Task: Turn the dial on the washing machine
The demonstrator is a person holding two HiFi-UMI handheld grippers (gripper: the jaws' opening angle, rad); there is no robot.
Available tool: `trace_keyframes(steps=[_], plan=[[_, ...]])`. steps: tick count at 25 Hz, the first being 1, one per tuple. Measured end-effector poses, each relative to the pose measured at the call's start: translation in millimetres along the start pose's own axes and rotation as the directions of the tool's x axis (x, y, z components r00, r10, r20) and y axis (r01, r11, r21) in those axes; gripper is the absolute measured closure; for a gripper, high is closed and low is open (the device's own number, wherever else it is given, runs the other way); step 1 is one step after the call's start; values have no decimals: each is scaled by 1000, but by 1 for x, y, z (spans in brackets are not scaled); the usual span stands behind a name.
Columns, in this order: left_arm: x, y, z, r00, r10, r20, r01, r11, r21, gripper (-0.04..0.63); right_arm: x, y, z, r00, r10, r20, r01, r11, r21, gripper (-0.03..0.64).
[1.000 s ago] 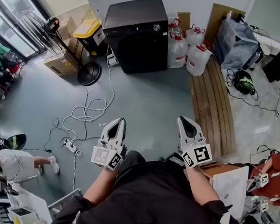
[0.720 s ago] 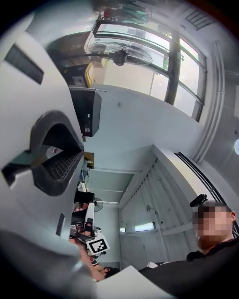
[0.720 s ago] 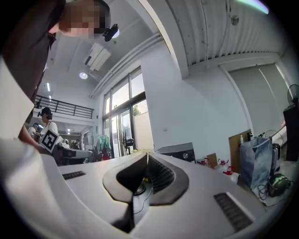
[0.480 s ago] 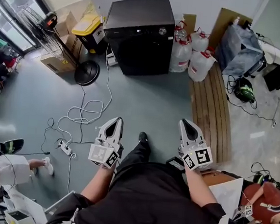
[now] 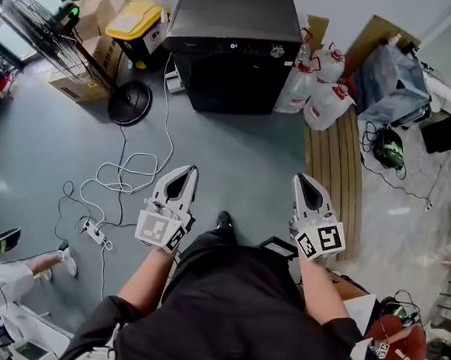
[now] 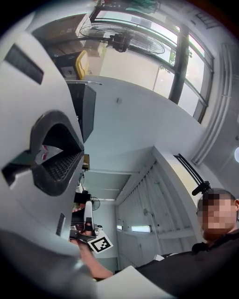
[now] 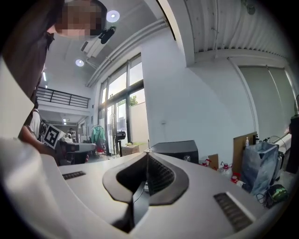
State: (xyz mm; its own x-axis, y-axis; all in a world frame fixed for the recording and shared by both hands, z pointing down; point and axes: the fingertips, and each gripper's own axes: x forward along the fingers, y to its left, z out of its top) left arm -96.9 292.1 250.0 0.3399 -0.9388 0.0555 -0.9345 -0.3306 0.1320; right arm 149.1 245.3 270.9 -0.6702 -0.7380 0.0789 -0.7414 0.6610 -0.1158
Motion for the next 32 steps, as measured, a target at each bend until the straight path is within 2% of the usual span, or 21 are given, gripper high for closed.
trace_keyframes(steps=[4, 9, 13, 23, 28, 32], plan=[[32, 37, -2, 1000, -20, -1, 20, 1000, -14, 580, 44, 1, 11, 1000, -2, 16, 3, 1000, -26, 594], [73, 59, -5, 999, -45, -12, 44, 999, -30, 580, 75, -21, 6, 999, -34, 6, 34, 999, -8, 594], [111, 91, -7, 1000, -16, -24, 15, 999, -29, 580, 107, -44, -3, 1000, -21, 7, 21, 1000, 10, 594], [244, 159, 19, 997, 24, -69, -23, 1000, 11, 580, 246, -134, 9, 999, 6, 33, -8, 997, 79, 594], [326, 201, 9, 996, 21, -86, -19, 1000, 24, 580, 324, -190, 0, 1000, 15, 21, -17, 997, 73, 592], [366, 211, 3, 995, -4, -97, 5, 1000, 19, 580, 357, -219, -10, 1000, -13, 12, 12, 998, 61, 591]])
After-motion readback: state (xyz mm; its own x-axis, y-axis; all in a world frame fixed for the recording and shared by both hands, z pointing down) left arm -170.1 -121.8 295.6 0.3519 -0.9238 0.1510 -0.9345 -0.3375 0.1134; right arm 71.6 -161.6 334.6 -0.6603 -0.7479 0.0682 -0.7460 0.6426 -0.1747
